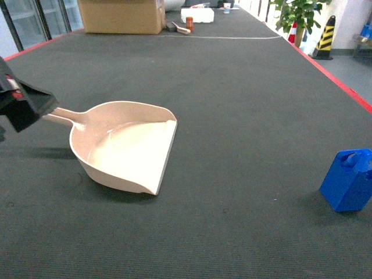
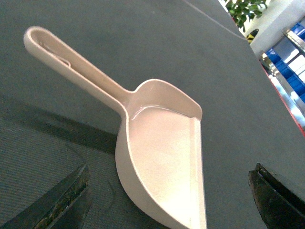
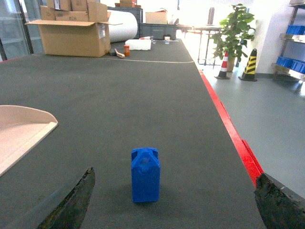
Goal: Place part in tray to right shelf
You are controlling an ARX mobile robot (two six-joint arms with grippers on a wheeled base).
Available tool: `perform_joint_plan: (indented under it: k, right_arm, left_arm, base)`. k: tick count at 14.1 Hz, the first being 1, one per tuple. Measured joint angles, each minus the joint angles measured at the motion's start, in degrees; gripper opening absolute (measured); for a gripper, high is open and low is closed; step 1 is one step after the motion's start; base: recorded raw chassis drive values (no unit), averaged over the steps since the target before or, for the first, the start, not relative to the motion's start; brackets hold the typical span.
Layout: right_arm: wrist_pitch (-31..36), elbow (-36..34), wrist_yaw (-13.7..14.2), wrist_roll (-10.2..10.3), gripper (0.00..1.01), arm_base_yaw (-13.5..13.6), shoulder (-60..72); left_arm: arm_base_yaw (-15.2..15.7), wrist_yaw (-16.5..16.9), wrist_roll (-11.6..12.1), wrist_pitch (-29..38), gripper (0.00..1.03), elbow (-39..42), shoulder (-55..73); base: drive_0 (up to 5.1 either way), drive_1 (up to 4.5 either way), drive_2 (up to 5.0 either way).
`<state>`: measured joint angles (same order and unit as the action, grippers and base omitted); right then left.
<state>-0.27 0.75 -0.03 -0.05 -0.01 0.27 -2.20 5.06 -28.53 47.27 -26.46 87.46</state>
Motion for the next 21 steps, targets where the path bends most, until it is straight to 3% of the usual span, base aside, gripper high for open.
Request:
perform_joint_plan:
  k: [1, 3, 5, 10, 12, 16, 17, 18, 21]
  right_arm:
    - [0.00, 0.00, 0.00, 0.00, 0.98, 0.00, 0.00]
    - [0.00, 0.00, 0.00, 0.00, 0.98, 0.00, 0.00]
    - [0.00, 0.00, 0.00, 0.00, 0.98, 0.00, 0.00]
    - [0.00, 0.00, 0.00, 0.00, 0.98, 0.00, 0.00]
    - [0.00, 0.00, 0.00, 0.00, 0.98, 0.00, 0.00]
    - [0.00, 0.00, 0.00, 0.00, 0.98, 0.00, 0.00]
    - [0.00, 0.00, 0.00, 0.00, 0.98, 0.00, 0.00]
    - [0.00, 0.00, 0.00, 0.00, 0.98, 0.00, 0.00]
    - [0.00, 0.00, 0.00, 0.00, 0.98, 0.00, 0.00]
  left_arm:
    - [0.28, 0.39, -0.90, 0.37, 0.98, -1.20, 2.14]
    - [2.67, 1.11, -6.78, -0.68, 0.98, -9.66, 14.51]
    - [4.33, 1.88, -10.71, -0.94, 0.98, -17.66, 22.29]
    - [8.13, 8.13, -16.57, -2.64, 0.98, -34.75, 34.86]
    - [9.51, 8.63, -20.17, -4.42, 0.97, -40.76, 39.52]
    - [10.27, 13.92, -23.02, -3.32, 0.49, -45.33, 42.80]
    - [9.94, 15.65, -25.33, 0.59, 0.30, -44.02, 42.56]
    - [9.40, 16.68, -29.16, 4.35, 0.19, -40.33, 39.82]
    - [5.07, 17.81, -30.69, 11.43, 0.16, -29.31, 30.05]
  base:
    - [0.0, 0.00, 0.0]
    - [0.0, 0.00, 0.0]
    - [0.0, 0.00, 0.0]
    - [0.0, 0.00, 0.0]
    - [0.0, 0.00, 0.0]
    - [0.0, 0.00, 0.0]
    - [0.0, 0.00, 0.0]
    - [0.0, 0.00, 0.0]
    - [0.0, 0.00, 0.0]
